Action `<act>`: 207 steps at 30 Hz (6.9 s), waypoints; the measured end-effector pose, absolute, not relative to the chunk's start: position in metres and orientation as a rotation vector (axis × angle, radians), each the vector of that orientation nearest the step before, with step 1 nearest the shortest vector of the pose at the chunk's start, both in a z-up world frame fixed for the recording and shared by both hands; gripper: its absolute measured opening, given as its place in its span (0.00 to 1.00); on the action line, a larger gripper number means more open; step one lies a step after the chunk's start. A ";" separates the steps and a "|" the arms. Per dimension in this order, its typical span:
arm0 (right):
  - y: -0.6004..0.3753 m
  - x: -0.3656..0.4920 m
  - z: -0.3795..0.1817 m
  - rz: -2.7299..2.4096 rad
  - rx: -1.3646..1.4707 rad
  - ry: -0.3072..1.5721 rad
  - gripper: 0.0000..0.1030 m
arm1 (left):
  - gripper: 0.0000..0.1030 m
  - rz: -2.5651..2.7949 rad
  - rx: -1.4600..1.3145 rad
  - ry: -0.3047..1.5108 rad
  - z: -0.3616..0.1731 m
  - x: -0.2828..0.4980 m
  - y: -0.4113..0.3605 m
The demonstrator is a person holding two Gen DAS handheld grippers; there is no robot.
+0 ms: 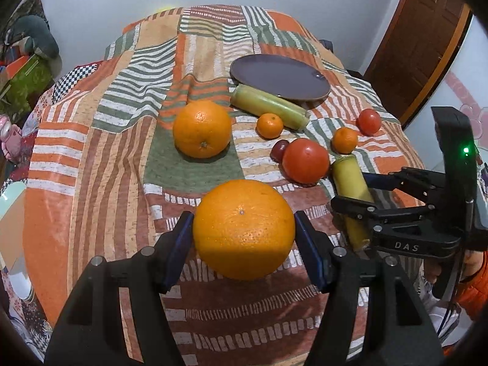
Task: Organize fruits
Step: 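Grasp the pale yellow corn cob with the right tool, then lift the yellow corn cob with the right tool toward the purple plate, then lower the yellow corn cob onto the plate and open the right tool, then move the right tool to the green-husked corn cob and grasp it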
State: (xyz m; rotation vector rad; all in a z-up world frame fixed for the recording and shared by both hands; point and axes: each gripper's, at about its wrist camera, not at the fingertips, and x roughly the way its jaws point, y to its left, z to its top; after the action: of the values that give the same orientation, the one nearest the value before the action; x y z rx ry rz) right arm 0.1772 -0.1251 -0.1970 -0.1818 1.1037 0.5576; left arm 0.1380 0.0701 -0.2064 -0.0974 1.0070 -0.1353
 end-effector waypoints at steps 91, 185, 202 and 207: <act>-0.163 0.359 -0.138 0.546 -0.092 0.770 0.31 | 0.63 -0.052 -0.032 0.908 -0.172 0.392 0.029; -0.094 0.258 -0.180 0.655 -0.165 1.004 0.43 | 0.78 -0.090 -0.056 1.117 -0.244 0.270 0.101; -0.097 0.276 -0.204 0.672 -0.207 1.071 0.36 | 0.68 -0.103 -0.064 1.100 -0.250 0.274 0.100; -0.094 0.278 -0.205 0.684 -0.219 1.080 0.36 | 0.68 -0.098 -0.051 1.105 -0.247 0.264 0.098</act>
State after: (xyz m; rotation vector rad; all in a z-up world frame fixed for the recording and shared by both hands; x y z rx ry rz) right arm 0.2780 -0.0944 -0.2048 -0.2192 1.0803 0.6840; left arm 0.2638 0.0984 -0.2474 -0.0505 1.1052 -0.0984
